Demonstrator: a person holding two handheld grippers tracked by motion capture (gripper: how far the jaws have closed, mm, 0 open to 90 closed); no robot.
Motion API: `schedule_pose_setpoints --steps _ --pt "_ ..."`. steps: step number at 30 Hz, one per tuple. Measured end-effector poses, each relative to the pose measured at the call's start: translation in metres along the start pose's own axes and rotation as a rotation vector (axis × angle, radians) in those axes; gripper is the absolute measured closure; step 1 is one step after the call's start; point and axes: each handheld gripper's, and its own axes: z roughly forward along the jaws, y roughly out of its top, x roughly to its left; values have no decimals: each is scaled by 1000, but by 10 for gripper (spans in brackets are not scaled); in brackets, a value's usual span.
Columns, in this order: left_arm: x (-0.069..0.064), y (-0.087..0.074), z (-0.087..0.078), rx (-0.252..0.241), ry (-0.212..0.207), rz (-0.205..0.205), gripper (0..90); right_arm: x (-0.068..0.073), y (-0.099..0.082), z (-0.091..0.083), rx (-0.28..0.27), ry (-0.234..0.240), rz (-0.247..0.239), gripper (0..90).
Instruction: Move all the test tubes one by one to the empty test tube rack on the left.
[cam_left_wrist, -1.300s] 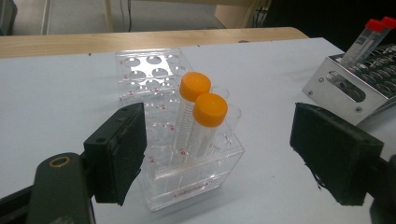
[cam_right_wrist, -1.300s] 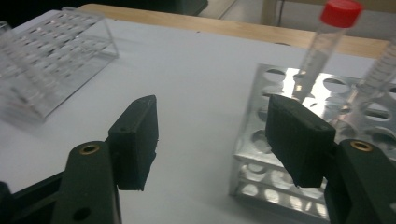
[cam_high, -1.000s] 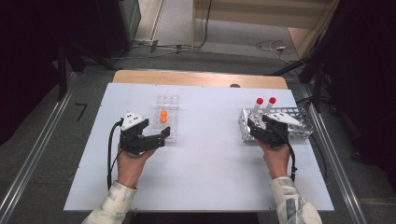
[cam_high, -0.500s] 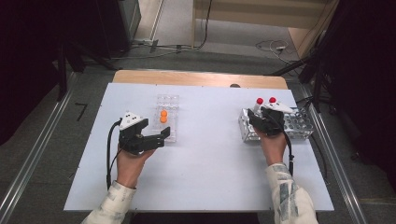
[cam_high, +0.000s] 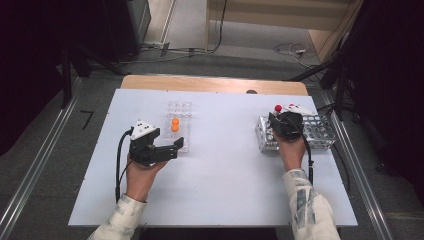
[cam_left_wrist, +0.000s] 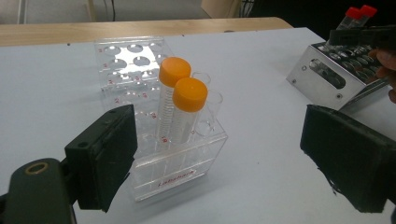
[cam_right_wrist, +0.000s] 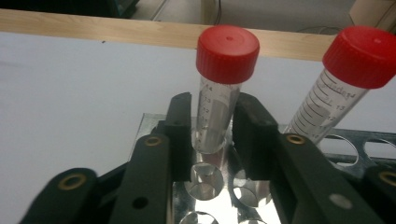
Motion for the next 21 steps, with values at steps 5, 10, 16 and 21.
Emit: schedule_pose_setpoints --steps 5,10,16,21 --pt "1 -1 1 1 1 0 117 -1 1 -2 -12 13 9 710" --pt "0 -1 1 3 5 6 117 -3 8 -13 -46 22 16 710" --pt "-1 -2 2 4 8 9 116 -2 21 -32 -110 18 10 713" --pt "-1 -2 2 6 12 11 117 -3 24 -48 -141 25 0 713"
